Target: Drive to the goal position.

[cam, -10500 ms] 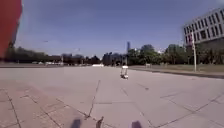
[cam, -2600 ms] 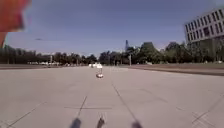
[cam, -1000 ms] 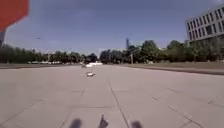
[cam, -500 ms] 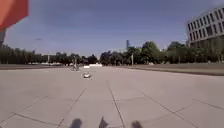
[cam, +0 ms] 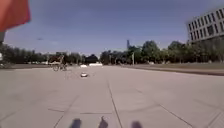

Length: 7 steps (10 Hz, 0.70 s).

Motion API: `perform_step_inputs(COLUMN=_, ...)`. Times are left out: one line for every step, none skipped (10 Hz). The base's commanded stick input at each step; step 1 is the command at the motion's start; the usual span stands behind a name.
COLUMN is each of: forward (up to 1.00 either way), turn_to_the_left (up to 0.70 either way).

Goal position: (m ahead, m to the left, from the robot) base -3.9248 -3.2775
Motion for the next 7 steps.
perform_step_inputs(forward=1.0, turn_to_the_left=0.0)
perform_step_inputs(forward=1.0, turn_to_the_left=0.0)
perform_step_inputs(forward=1.0, turn_to_the_left=0.0)
perform_step_inputs(forward=1.0, turn_to_the_left=0.0)
perform_step_inputs(forward=1.0, turn_to_the_left=0.0)
perform_step_inputs(forward=1.0, turn_to_the_left=0.0)
perform_step_inputs(forward=1.0, turn_to_the_left=0.0)
